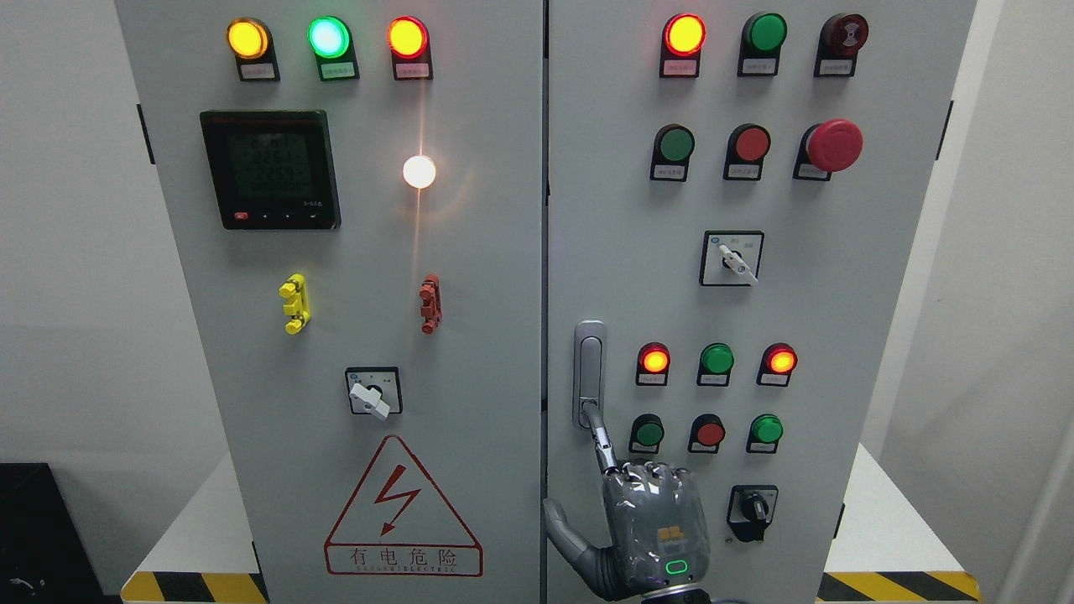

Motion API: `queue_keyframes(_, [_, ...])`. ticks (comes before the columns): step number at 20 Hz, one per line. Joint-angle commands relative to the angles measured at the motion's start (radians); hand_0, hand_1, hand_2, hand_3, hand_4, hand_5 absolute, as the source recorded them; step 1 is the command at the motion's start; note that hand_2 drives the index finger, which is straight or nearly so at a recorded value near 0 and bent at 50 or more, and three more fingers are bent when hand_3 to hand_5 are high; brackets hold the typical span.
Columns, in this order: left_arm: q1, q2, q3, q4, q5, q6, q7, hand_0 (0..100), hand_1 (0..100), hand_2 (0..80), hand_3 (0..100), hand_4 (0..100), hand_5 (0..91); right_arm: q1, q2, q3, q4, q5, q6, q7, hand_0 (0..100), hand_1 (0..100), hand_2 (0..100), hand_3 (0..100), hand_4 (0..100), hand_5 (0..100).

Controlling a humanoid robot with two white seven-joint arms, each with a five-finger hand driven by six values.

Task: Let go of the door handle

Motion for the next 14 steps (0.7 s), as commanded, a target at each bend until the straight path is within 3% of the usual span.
queue_keyframes(1, [0.017, 0.000, 0.000, 0.000, 0.001, -0.001, 0.000, 12, 56, 0.0, 0, 0, 0.0, 0.003, 0.001, 0.001, 0.017, -0.001, 0.000, 0.006, 31, 20, 10, 100, 100, 100])
queue_keyframes(14, [0.017, 0.000, 0.000, 0.000, 0.001, -0.001, 0.000, 12, 56, 0.0, 0, 0, 0.0, 0.010, 0.001, 0.002, 0.017, -0.001, 0.011, 0.007, 31, 20, 10, 100, 100, 100])
